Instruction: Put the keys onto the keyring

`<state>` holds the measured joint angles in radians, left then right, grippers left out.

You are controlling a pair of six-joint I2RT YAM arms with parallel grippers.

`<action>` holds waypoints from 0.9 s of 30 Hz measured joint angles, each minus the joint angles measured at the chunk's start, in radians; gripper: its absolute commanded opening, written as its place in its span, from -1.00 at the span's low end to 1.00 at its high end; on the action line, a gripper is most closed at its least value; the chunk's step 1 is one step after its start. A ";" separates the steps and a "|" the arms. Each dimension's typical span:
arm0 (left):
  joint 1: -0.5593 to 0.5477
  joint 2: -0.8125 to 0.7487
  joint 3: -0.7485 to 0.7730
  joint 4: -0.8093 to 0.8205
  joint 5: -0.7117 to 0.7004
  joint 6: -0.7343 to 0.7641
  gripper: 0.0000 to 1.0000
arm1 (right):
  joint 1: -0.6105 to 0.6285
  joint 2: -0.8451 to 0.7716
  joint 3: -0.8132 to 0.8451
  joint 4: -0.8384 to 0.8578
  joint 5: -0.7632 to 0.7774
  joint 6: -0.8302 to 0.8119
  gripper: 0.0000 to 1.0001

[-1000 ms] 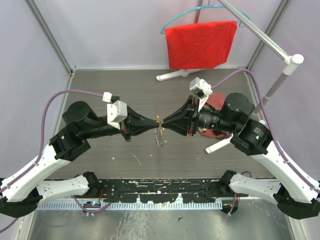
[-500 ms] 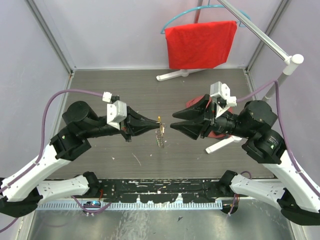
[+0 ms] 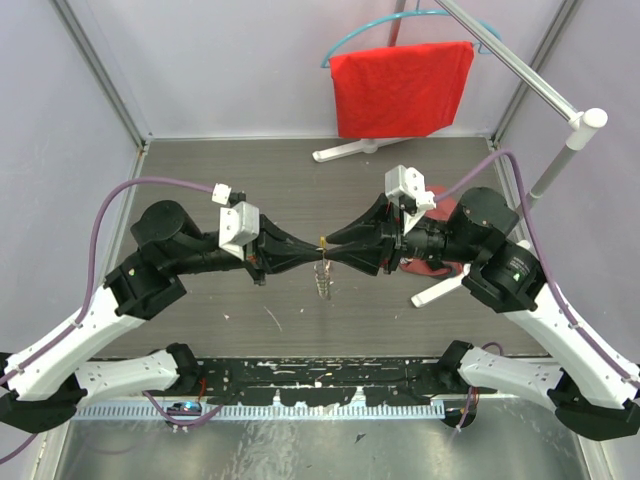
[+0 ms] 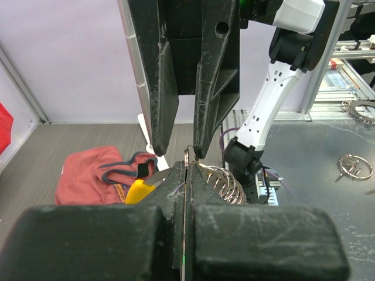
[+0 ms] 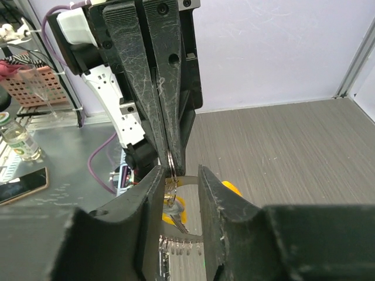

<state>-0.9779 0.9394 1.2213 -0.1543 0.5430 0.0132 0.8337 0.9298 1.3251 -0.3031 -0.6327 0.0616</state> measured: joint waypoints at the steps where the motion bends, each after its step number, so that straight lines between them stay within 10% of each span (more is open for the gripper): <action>1: 0.000 0.000 0.000 0.000 0.002 0.000 -1.00 | 0.000 0.001 0.000 -0.002 -0.003 -0.002 -0.41; 27: 0.000 0.005 0.000 -0.001 0.009 0.000 -1.00 | 0.000 0.013 -0.009 -0.003 -0.047 -0.006 -0.63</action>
<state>-0.9779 0.9443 1.2213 -0.1555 0.5518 0.0132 0.8337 0.9432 1.3159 -0.3065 -0.6800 0.0551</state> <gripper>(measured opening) 0.011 0.276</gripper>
